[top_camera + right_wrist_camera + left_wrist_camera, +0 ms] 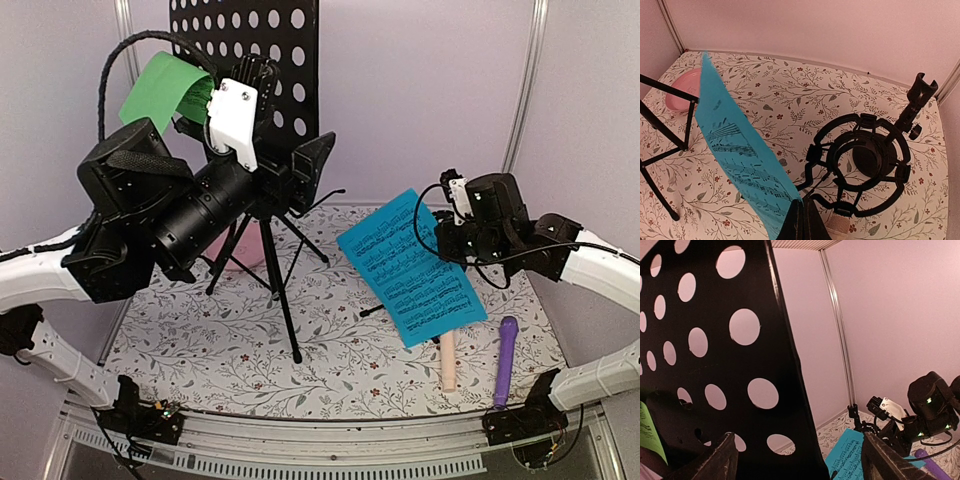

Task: Pack up the instrument practice props

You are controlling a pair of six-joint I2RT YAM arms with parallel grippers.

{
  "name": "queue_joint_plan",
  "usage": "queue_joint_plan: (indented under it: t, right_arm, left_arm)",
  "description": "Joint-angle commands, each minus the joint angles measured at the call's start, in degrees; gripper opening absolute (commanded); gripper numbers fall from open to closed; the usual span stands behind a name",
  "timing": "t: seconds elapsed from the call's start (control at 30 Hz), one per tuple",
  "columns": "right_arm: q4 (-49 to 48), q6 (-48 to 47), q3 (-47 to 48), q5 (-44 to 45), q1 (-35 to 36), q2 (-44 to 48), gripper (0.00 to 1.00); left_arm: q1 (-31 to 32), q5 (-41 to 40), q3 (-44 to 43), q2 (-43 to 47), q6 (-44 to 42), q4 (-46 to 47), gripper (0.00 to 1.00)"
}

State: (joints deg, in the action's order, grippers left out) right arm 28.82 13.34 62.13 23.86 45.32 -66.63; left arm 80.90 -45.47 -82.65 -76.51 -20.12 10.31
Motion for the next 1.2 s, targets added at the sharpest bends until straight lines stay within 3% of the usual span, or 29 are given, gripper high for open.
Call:
queue_joint_plan:
  t: [0.0, 0.13, 0.37, 0.6, 1.0, 1.17]
  right_arm:
    - [-5.9, -3.3, -2.3, -7.2, -4.4, -2.8, 0.00]
    - [-8.8, -3.6, -4.6, -11.3, -7.6, -5.6, 0.00]
    - [-11.8, -4.3, -5.0, -14.5, -10.5, -11.3, 0.00]
    - [-10.3, -6.4, 0.8, -16.5, -12.0, -16.6, 0.00]
    - [-2.1, -6.3, 4.2, -19.2, -12.0, -7.8, 0.00]
    - [-2.2, -7.1, 2.9, -27.5, -12.0, -1.9, 0.00]
  left_arm:
    - [-2.4, -1.3, -2.5, 1.3, 0.3, -2.8, 0.89]
    - [-5.0, -3.7, -3.0, 2.2, 4.3, -6.5, 0.99]
    - [-8.8, -4.6, -0.6, 5.7, 13.1, -13.5, 0.99]
    - [-10.6, -5.4, 2.5, 10.1, 17.2, -17.3, 0.99]
    - [-10.7, -4.4, 6.0, 12.8, 17.5, -15.8, 0.99]
    - [-10.7, -3.2, 6.9, 12.1, 16.7, -13.7, 0.99]
